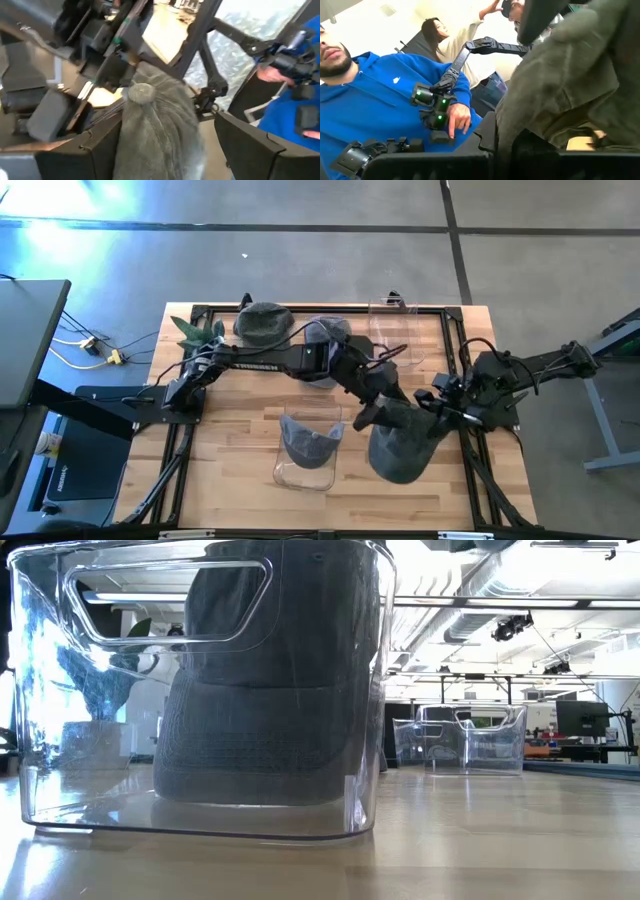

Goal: Pick & Place hat
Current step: Put the bottom black cap into the top transparent bin

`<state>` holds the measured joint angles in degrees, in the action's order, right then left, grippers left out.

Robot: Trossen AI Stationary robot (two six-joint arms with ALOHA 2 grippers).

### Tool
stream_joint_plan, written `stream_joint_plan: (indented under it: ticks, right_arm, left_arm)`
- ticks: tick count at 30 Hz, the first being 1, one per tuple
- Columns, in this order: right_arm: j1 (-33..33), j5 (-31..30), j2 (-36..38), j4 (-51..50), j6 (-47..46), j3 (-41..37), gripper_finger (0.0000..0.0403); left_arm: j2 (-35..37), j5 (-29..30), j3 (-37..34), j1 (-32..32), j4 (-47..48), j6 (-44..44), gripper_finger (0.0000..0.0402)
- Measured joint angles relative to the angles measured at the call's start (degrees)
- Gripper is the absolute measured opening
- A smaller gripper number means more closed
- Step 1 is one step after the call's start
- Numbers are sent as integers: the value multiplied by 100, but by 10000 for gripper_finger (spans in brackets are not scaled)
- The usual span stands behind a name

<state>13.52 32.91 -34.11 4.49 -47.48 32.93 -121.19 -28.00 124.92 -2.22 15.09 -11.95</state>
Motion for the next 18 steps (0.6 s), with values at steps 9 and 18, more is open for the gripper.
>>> stream_joint_plan:
  ticks: [9, 18]
  right_arm:
    - [0, 39, 42, 7, 2, 0, 3]
    - [0, 52, 450, 27, -367, 0, 3]
  left_arm:
    - [-363, -1377, 30, 55, -229, -489, 263]
    - [-409, -2710, 7, 81, -252, -789, 138]
